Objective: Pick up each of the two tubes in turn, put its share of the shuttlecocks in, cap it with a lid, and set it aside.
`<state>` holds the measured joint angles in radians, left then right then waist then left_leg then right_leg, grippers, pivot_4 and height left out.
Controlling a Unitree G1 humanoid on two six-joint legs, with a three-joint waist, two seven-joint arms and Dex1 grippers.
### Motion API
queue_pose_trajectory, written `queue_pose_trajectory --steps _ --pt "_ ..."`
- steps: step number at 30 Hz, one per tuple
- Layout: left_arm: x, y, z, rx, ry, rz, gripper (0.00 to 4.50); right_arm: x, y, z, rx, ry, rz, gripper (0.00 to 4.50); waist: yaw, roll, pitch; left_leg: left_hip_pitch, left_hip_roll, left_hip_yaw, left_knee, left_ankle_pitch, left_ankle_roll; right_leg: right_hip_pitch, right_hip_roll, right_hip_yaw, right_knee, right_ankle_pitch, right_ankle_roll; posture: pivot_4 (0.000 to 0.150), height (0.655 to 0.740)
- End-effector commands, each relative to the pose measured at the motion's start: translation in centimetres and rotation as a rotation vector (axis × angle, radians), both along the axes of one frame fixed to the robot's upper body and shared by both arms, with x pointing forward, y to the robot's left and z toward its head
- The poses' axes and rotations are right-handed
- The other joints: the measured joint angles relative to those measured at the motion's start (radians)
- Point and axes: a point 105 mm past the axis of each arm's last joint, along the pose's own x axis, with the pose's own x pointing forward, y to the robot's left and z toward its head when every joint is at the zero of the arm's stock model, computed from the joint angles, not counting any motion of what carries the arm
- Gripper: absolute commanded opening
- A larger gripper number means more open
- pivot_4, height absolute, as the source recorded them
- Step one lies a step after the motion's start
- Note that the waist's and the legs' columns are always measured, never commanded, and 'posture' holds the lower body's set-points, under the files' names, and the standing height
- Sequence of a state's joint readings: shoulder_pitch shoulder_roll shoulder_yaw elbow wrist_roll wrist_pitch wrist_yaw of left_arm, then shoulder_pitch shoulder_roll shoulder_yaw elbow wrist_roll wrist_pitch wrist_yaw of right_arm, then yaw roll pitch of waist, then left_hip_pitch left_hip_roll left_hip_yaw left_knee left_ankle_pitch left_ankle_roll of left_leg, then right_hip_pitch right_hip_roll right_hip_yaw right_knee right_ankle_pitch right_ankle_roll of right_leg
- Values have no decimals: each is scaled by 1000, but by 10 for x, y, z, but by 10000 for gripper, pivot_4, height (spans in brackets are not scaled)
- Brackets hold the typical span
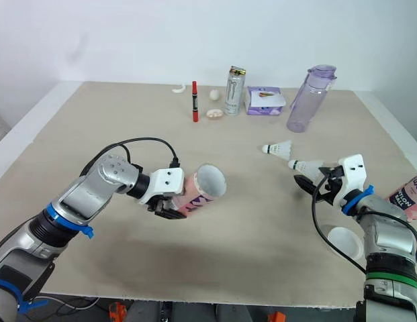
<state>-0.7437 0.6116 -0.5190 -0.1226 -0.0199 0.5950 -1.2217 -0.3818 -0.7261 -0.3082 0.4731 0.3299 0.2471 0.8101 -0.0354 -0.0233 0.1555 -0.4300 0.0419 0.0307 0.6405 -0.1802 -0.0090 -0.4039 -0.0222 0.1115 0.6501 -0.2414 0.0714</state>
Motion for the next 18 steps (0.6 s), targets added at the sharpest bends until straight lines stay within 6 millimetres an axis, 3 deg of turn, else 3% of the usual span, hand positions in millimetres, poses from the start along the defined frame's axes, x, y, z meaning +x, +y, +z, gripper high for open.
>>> queue_pose_trajectory --steps 1,4,6,7,8,10,11,14,18 --pt "6 12 -10 48 -5 66 31385 14 5 15 58 -31 18 36281 -3 0 0 0 0 0 0 0 0 0 0 0 0 0 0 1500 7400" --pt "6 12 -10 45 -4 71 31385 19 4 16 85 -25 6 23808 -5 0 0 0 0 0 0 0 0 1 0 0 0 1 0 1500 7400" --pt "7 13 -10 45 -5 74 31385 22 5 15 101 -13 -2 20250 -5 0 0 0 0 -1 0 0 0 1 0 0 0 1 0 1500 7400" --pt "7 13 -10 45 -5 76 31385 23 5 13 99 -7 0 13632 -6 0 0 0 0 -1 0 0 0 1 0 0 0 0 0 1500 7400" --pt "7 13 -10 45 -6 77 31385 24 6 12 98 -3 1 12169 -6 0 0 0 0 -1 0 0 0 1 0 0 0 0 0 1500 7400" --pt "8 13 -9 44 -7 80 31385 25 8 9 101 8 3 3299 -7 0 0 0 -1 -1 0 0 0 1 0 0 0 0 1 1500 7400" --pt "8 14 -9 44 -8 81 31385 25 9 8 102 10 4 1246 -7 0 0 0 -1 -1 0 0 0 1 0 0 0 0 1 1500 7400" --pt "8 14 -9 43 -8 84 31385 25 9 9 97 4 1 1246 -8 0 0 0 -1 -1 0 0 0 1 0 0 0 0 1 1500 7400" --pt "9 15 -9 43 -8 86 31385 18 9 35 31 -85 17 1246 -8 0 0 0 -1 -1 0 0 0 1 0 0 0 0 1 1500 7400"
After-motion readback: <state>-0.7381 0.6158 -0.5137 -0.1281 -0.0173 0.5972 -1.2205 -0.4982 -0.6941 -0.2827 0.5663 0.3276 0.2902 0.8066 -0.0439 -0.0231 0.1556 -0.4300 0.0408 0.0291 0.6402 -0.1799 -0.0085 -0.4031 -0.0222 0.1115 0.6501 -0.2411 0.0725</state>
